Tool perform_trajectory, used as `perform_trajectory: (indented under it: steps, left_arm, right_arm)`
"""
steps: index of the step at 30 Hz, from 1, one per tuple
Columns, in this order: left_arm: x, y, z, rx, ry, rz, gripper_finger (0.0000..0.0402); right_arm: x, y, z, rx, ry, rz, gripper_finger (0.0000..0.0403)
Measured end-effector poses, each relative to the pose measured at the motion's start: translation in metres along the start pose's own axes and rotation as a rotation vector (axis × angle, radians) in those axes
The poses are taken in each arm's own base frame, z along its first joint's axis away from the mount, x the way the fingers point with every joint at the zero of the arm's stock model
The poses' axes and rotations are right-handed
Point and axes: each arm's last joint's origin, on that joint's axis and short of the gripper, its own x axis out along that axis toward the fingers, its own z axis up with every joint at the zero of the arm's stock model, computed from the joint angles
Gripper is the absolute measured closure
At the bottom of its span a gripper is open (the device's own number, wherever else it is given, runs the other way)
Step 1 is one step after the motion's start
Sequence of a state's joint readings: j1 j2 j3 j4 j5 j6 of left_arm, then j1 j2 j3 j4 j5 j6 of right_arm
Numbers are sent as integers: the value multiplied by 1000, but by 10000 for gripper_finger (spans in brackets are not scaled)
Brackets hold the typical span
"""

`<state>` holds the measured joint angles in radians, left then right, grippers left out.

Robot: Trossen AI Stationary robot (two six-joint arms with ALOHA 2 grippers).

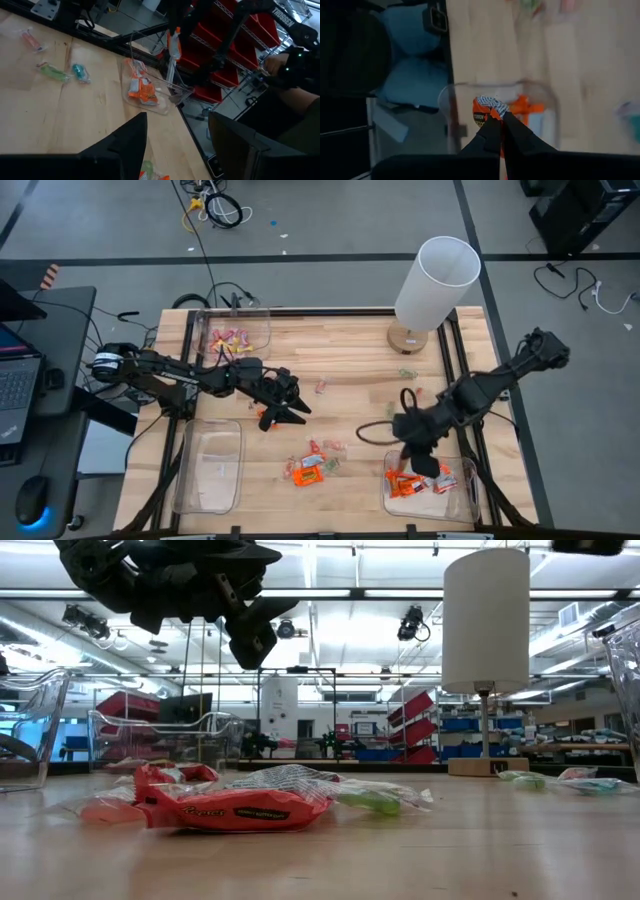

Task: Sort candy
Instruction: Put the chocolate into the bottom right transparent bin

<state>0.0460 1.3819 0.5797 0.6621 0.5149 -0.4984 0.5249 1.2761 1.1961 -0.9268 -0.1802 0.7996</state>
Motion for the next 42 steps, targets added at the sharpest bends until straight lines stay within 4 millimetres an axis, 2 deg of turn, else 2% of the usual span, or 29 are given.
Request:
perform_trajectory:
  steps: [7,13,21,27,31,42]
  left_arm:
    - [0,0,0,0,1,0,188]
    - [0,0,0,23,1,0,188]
    - [0,0,0,26,-3,8,188]
    - [0,0,0,27,-3,9,188]
    - [0,0,0,27,-4,9,188]
    - [0,1,1,60,-23,49,188]
  right_arm:
    - [22,19,-21,76,86,-57,403]
    - [55,30,-36,43,166,-148,403]
    - [101,29,-40,8,254,-269,403]
    - [127,27,-39,-55,295,-301,403]
    - [135,24,-41,-55,322,-333,398]
    - [131,20,-41,-18,296,-388,366]
